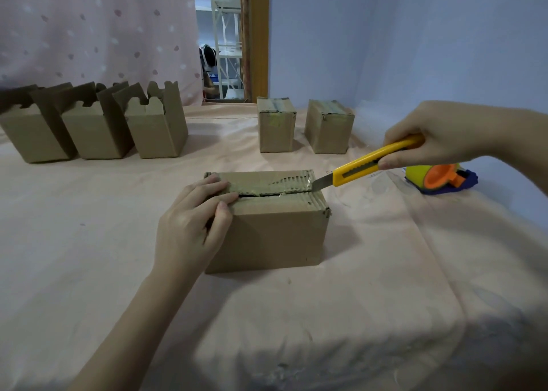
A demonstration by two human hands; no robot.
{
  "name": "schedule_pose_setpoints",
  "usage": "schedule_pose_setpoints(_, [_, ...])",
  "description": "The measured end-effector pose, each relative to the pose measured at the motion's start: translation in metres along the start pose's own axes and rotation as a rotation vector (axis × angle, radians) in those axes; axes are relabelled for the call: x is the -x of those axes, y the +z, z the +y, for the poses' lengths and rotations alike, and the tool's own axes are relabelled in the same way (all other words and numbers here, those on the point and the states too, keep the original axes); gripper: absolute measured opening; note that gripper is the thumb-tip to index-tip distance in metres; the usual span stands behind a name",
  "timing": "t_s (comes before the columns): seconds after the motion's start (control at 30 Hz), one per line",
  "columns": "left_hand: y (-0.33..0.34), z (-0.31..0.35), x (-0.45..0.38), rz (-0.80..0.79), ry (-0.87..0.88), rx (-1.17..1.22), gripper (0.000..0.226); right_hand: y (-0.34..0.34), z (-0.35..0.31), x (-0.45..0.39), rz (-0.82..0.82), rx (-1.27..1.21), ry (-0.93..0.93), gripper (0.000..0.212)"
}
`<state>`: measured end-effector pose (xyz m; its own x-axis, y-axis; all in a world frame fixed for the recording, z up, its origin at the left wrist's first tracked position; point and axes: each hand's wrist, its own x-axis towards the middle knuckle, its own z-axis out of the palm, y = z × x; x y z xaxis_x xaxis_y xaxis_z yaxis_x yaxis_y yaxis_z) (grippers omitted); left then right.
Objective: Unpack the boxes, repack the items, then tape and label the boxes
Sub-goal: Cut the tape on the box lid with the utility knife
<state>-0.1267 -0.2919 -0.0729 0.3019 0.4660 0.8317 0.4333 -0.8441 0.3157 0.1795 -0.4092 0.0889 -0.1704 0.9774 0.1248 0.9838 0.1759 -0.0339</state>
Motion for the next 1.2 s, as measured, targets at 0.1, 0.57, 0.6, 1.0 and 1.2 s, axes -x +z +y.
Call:
schedule_pose_setpoints(0.1, [-0.002,0.000,-0.002,-0.024,-0.013,0.003,0.041,0.009,0.008,0.014,0.062,-0.083,0.064,0.023])
schedule_pose_setpoints(0.57, [-0.002,0.031,-0.071,-0.509,0.085,-0.132,0.026,0.085,-0.024,0.044,0.279,-0.631,0.450,0.038])
schedule_pose_setpoints(0.6, [0.003,0.032,-0.079,-0.553,0.102,-0.138,0.028,0.088,-0.029,0.044,0.279,-0.664,0.467,0.041])
schedule_pose_setpoints(1.0, [0.015,0.017,-0.104,-0.855,0.262,-0.307,0.037,0.085,-0.034,0.043,0.296,-0.710,0.542,0.048])
schedule_pose_setpoints(1.2, [0.016,0.016,-0.093,-0.713,0.479,-0.419,0.066,0.082,-0.023,0.042,0.244,-0.708,0.570,0.050])
